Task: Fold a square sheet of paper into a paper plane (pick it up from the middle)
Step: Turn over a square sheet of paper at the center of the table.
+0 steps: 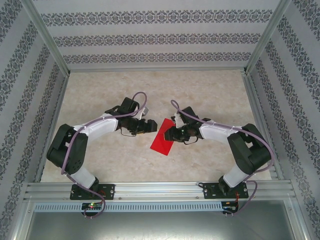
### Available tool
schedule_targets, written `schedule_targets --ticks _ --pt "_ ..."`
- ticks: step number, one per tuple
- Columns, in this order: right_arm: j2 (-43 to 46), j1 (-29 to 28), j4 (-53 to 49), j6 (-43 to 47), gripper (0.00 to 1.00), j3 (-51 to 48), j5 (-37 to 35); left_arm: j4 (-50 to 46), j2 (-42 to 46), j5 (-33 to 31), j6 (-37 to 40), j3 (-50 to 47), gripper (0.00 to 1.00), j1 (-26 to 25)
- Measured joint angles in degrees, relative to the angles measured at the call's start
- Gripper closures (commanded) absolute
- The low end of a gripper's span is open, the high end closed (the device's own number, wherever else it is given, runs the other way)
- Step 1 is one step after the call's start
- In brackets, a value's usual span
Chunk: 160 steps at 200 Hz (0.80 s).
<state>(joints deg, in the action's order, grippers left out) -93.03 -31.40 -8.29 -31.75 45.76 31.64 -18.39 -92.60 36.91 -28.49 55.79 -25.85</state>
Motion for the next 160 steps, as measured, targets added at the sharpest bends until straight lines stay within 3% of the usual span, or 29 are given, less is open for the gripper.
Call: schedule_targets --ticks 47,87,160 --pt "-4.0 -1.5 3.1 -0.3 0.91 1.2 1.7 2.6 3.9 0.8 -1.5 -3.4 0.11 0.8" --pt "-2.7 -1.1 4.0 -1.1 1.00 1.2 3.7 5.8 6.4 2.5 -3.8 -6.7 0.11 1.6" --pt "6.4 1.9 9.7 -5.0 1.00 0.9 13.1 21.1 12.0 4.4 -16.2 -14.7 0.13 1.6"
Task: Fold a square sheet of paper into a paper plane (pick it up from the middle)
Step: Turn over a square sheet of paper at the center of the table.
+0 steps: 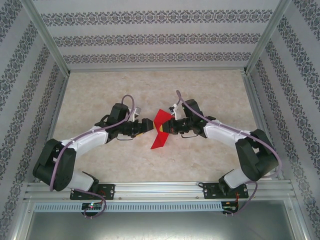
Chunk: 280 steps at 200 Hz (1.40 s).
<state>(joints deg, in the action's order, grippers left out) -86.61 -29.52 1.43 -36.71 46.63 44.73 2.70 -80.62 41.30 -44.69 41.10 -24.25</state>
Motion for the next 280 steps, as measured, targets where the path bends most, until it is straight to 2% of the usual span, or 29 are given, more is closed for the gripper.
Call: schedule_targets --ticks 65,104,136,172,248,280 --pt "2.3 0.9 7.4 -5.4 1.00 -1.5 5.6 15.9 3.6 0.3 -13.4 -3.6 0.14 0.0" --pt "3.1 1.0 11.2 -8.3 1.00 -1.6 7.3 18.4 3.0 1.9 -16.3 -2.3 0.15 -0.1" --pt "3.6 1.6 13.4 -9.9 1.00 -1.6 8.2 21.0 2.3 2.9 -19.3 -0.9 0.21 -0.4" --pt "3.6 1.7 16.0 -11.5 1.00 -1.6 8.8 21.4 2.3 3.9 -20.5 1.4 0.30 -1.8" --pt "3.7 2.8 21.8 -15.5 1.00 -2.6 9.4 16.9 2.2 5.0 -18.1 3.3 0.25 -2.0" --pt "3.8 3.2 22.6 -16.1 1.00 -2.7 9.5 16.0 1.4 5.2 -17.3 3.4 0.28 -2.0"
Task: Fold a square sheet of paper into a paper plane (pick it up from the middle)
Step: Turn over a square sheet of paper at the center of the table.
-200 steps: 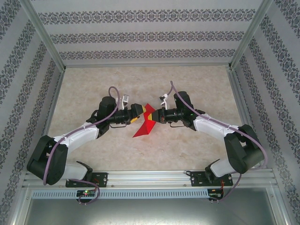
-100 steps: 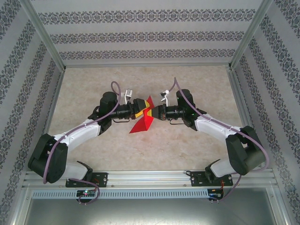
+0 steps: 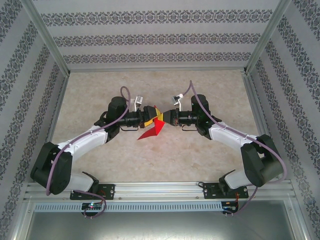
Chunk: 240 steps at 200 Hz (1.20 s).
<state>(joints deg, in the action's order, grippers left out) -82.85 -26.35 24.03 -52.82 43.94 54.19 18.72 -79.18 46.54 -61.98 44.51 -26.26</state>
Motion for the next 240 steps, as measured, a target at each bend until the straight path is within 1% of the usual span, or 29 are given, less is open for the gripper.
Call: schedule_targets --ticks 27,45,77,95,138,151,177,217,240 --pt "0.0 0.0 0.8 -0.7 1.00 -0.5 0.3 0.4 -1.0 1.0 -0.8 0.0 0.33 0.0" --pt "0.0 0.3 1.6 -1.1 1.00 -1.1 0.4 0.4 -1.2 1.5 -1.1 0.5 0.39 0.0" --pt "0.0 1.1 2.3 -1.4 1.00 -2.1 0.3 0.5 -1.2 1.9 -1.1 1.3 0.47 0.0" --pt "0.0 1.5 2.4 -1.5 1.00 -2.5 0.3 0.5 -1.2 2.3 -1.1 1.5 0.48 0.0" --pt "0.0 1.5 2.4 -1.7 1.00 -2.9 0.3 0.0 -1.2 2.6 -0.9 1.9 0.56 0.0" --pt "0.0 1.5 2.4 -1.9 1.00 -2.9 0.4 -0.5 -1.4 2.6 -0.6 2.3 0.58 0.0" --pt "0.0 1.5 2.4 -2.3 1.00 -2.9 0.4 -2.7 -1.9 2.7 0.9 3.4 0.64 0.0" --pt "0.0 1.8 2.5 -2.6 1.00 -2.9 0.7 -5.7 -2.7 2.7 3.3 4.0 0.69 0.0" --pt "0.0 1.9 2.5 -2.6 1.00 -2.9 0.8 -7.4 -3.1 2.5 4.4 4.1 0.75 -0.1"
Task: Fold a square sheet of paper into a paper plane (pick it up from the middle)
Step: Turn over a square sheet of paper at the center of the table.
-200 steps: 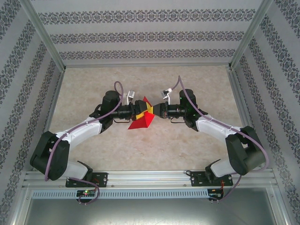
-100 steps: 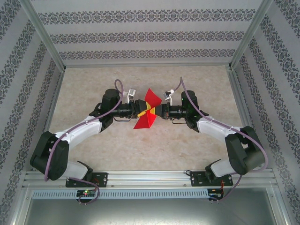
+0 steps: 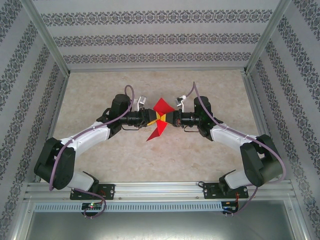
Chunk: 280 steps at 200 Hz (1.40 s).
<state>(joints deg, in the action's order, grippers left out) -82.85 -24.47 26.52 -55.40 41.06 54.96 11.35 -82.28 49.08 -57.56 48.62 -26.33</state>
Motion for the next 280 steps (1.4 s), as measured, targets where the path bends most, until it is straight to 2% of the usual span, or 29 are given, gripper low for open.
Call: schedule_targets --ticks 44,64,87,109,128,192,236,280 --pt "0.0 0.0 -0.1 0.0 1.00 0.0 0.0 -1.6 -0.2 0.0 1.4 0.2 0.84 0.0" --pt "0.0 0.0 -0.1 0.0 0.97 0.0 0.0 -1.7 -0.2 0.0 1.7 0.2 0.89 0.0" --pt "0.3 0.0 -0.8 0.1 0.87 0.0 0.0 -1.9 -0.2 -0.2 1.9 0.3 0.90 -0.2" --pt "1.5 0.4 -2.8 1.3 0.70 0.0 -0.2 -2.0 -0.2 -0.6 1.8 0.5 0.91 -0.3" --pt "3.6 1.2 -5.7 3.0 0.60 -0.1 -1.1 -1.9 -0.2 -1.6 1.8 0.5 0.93 -0.3" --pt "8.7 3.3 -13.3 4.2 0.43 -2.7 -6.8 -1.9 -0.2 -4.5 0.3 0.7 0.92 -0.3" --pt "9.0 2.2 -11.7 -0.9 0.36 -5.2 -9.2 -1.0 -0.2 -4.8 -1.0 1.3 0.92 -0.3" --pt "7.5 -1.5 -6.0 -5.7 0.38 -5.2 -9.9 1.5 -1.0 -4.8 -2.4 1.3 0.92 -0.3"
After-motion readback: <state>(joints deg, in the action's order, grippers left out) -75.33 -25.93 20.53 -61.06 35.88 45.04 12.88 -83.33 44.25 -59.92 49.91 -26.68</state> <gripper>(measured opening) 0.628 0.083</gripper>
